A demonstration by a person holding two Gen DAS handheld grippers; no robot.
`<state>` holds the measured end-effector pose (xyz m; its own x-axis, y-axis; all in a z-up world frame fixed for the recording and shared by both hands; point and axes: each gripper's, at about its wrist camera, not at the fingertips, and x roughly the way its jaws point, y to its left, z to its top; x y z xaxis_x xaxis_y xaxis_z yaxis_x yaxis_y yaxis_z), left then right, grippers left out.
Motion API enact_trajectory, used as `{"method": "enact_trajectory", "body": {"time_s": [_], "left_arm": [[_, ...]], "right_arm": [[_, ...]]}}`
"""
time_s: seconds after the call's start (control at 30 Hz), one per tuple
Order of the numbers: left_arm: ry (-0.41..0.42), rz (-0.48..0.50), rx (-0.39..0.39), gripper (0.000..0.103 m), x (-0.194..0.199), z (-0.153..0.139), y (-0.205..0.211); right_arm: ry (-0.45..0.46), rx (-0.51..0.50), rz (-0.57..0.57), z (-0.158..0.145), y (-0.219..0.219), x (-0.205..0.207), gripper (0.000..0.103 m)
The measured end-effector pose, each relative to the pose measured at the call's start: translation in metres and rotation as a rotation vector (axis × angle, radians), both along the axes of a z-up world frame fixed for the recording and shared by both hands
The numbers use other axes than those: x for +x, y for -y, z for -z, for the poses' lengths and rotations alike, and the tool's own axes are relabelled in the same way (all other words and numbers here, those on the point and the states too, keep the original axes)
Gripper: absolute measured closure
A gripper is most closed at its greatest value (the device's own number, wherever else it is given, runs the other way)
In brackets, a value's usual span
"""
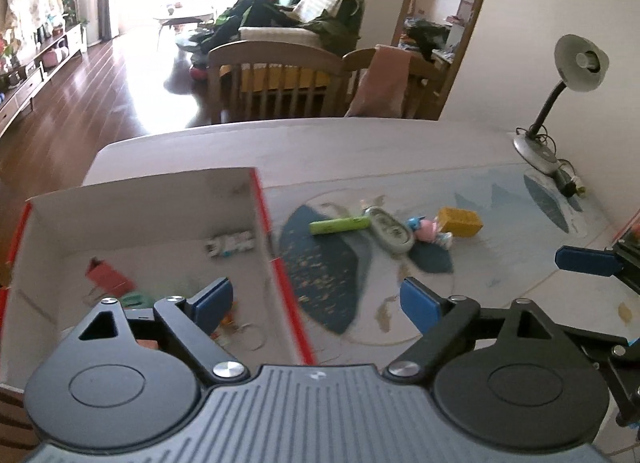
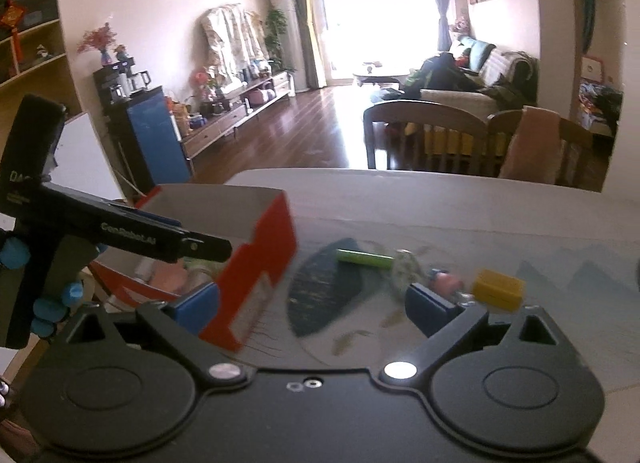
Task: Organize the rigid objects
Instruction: 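Withdraw both open tools from the box toward the remaining items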
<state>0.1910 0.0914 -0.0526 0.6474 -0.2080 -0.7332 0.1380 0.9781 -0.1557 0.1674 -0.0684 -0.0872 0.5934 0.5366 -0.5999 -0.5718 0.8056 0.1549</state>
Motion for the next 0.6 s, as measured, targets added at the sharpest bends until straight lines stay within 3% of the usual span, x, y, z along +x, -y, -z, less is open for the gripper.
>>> {"method": "enact_trajectory", "body": {"time_s": [0.6], "left_arm": [[-0.064,-0.119,0.04,0.012,0.087,0.047,0.079]], "right_arm": [[-0.029,-0.098,0.004,0.037,0.087,0.082,0.007]]}}
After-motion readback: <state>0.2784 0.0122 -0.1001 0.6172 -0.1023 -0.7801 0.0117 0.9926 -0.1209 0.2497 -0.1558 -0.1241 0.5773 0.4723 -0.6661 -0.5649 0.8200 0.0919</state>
